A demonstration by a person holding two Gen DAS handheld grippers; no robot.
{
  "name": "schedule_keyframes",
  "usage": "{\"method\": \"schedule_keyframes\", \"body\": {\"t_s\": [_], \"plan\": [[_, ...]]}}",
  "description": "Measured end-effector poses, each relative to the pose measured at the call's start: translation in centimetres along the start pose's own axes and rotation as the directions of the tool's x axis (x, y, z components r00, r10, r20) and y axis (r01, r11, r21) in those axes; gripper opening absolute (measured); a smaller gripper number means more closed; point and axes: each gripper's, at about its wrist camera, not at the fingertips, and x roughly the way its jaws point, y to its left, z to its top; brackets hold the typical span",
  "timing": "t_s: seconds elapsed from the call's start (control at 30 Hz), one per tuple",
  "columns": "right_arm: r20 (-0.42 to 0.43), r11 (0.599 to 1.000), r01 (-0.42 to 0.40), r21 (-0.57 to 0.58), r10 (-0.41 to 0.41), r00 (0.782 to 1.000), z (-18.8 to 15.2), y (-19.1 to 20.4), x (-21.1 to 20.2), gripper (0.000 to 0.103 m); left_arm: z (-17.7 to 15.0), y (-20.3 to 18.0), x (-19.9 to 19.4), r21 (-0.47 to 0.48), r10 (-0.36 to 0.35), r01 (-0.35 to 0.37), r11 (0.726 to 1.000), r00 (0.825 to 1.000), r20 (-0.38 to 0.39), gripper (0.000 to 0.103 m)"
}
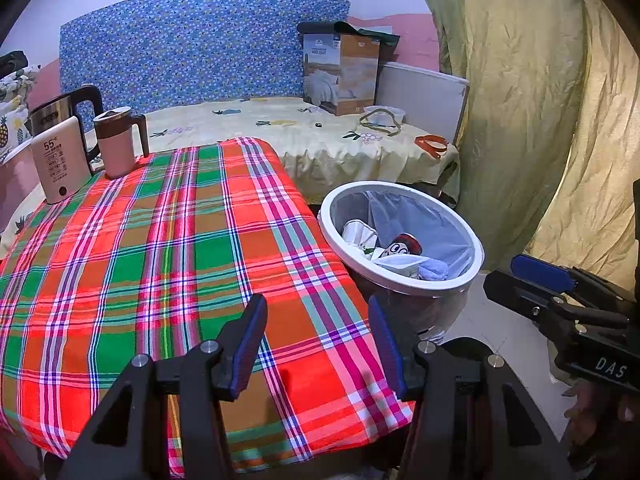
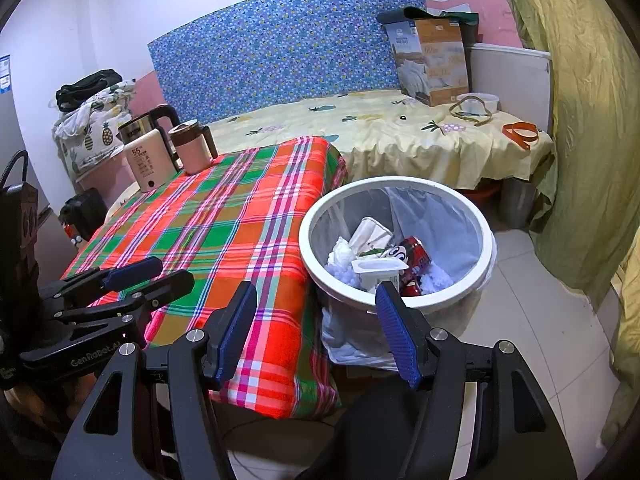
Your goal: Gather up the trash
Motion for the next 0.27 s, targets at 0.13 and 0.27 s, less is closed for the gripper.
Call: {"method": "schedule_keyframes", "body": {"t_s": [0.13, 0.27], "plan": [[0.0, 1.0, 0.0, 0.0, 0.0, 1.0, -0.04, -0.04, 0.02, 0.063, -0.06, -0.14, 0.06, 0.001, -0.005, 0.005, 1.0, 1.0, -0.002, 0.054], [0.0, 1.0, 0.0, 0.0, 0.0, 1.0, -0.04, -0.07, 0.02, 0.063, -0.08, -0.23, 0.09, 0.0, -0.007, 0.007, 1.0, 1.0, -0.003, 0.054]]}}
